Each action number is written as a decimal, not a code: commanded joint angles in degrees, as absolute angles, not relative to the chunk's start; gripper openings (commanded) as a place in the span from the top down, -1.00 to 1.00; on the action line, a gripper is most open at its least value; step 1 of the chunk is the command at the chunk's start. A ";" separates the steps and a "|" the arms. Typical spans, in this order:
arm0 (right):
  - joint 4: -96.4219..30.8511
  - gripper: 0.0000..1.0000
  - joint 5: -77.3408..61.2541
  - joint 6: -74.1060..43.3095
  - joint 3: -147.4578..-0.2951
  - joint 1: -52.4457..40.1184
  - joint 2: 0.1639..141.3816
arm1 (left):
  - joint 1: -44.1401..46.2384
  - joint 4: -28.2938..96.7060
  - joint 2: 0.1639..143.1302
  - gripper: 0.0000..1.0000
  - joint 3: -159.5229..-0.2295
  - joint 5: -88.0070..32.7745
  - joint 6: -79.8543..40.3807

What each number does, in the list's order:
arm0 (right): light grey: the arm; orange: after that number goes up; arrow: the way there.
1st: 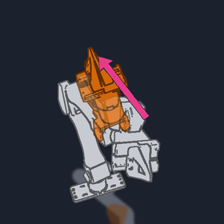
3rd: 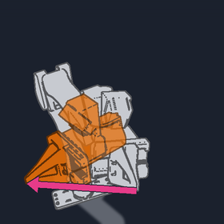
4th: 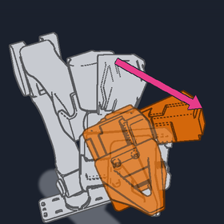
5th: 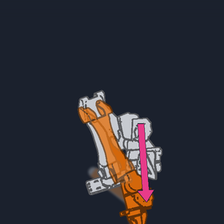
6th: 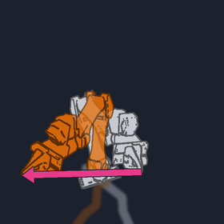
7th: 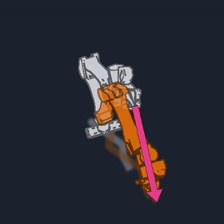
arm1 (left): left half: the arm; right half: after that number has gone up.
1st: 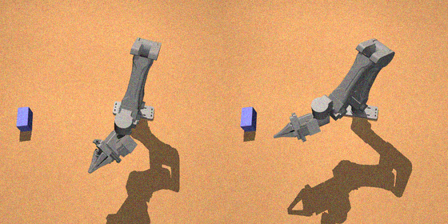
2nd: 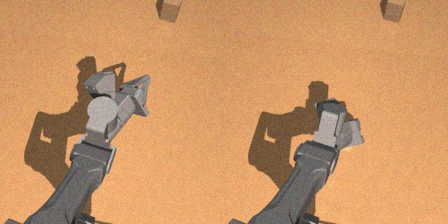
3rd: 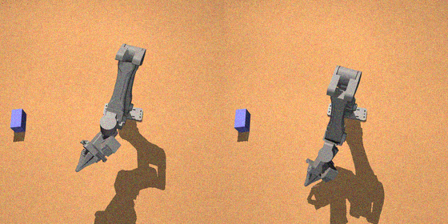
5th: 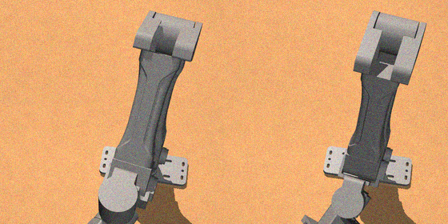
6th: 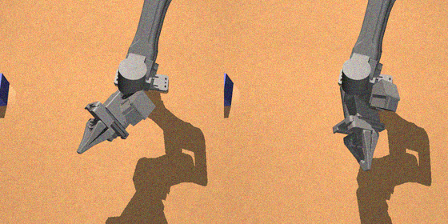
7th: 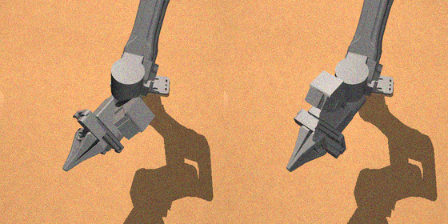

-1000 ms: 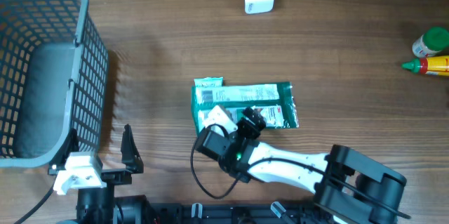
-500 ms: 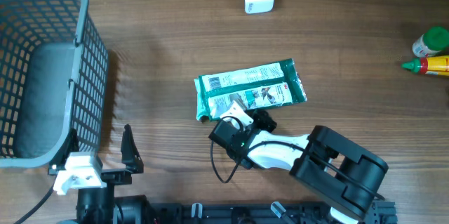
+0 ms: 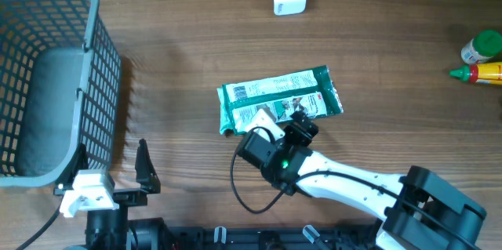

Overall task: Scan the item barcode
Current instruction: 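Push the gloves pack with the right gripper to reposition it, then grasp the gloves pack edge with the right gripper and lift it, then raise the gloves pack up toward the white scanner box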

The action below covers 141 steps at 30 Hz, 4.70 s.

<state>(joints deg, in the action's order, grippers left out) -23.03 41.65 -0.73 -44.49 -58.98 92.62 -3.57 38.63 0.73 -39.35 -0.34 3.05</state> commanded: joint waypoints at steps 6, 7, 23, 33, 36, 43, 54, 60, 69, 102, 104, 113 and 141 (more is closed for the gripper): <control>-10.35 -1.00 40.95 4.23 -40.05 -61.87 96.64 | -4.03 38.48 0.27 -1.00 -39.20 -0.19 2.50; -9.15 -0.99 42.85 5.48 -39.31 -61.87 98.15 | -4.03 38.48 0.27 -1.00 -39.20 -0.19 2.50; 11.88 -0.99 47.94 23.49 -38.70 -61.63 118.06 | -4.03 38.48 0.27 -1.00 -39.20 -0.19 2.50; 12.80 0.91 48.27 17.82 -38.72 -58.04 120.42 | -4.03 38.48 0.27 -1.00 -39.20 -0.19 2.50; 12.91 0.91 51.94 17.85 -38.92 -58.04 117.82 | -4.03 38.48 0.27 -1.00 -39.20 -0.19 2.50; 12.82 0.92 60.40 18.35 -38.98 -58.04 96.77 | -4.03 38.48 0.27 -1.00 -39.20 -0.19 2.50; 10.74 0.91 50.30 34.28 -38.98 -60.53 53.65 | -4.03 38.48 0.27 -1.00 -39.20 -0.19 2.50; -1.78 0.91 21.30 32.71 -38.98 -61.65 36.58 | -4.03 38.48 0.27 -1.00 -39.20 -0.19 2.50; -7.44 0.92 -6.13 62.81 -38.98 -61.65 31.64 | -4.03 38.48 0.27 -1.00 -39.20 -0.19 2.50; -6.07 0.91 19.16 -11.22 -38.98 -51.11 31.79 | -4.03 38.48 0.27 -1.00 -39.20 -0.19 2.50; -6.00 0.91 20.58 -22.26 -38.98 -49.01 32.60 | -4.03 38.48 0.27 -1.00 -39.20 -0.19 2.50; 10.39 0.91 -2.35 -45.32 -38.98 -32.77 52.62 | -4.03 38.48 0.27 -1.00 -39.20 -0.19 2.50; 45.15 0.91 -41.95 -66.72 -79.57 -10.70 128.68 | -4.03 38.48 0.27 -1.00 -39.20 -0.19 2.50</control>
<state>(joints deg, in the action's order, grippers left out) 44.84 -37.98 -64.40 -74.67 -10.09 123.90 -3.57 38.68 0.78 -39.33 -0.34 3.07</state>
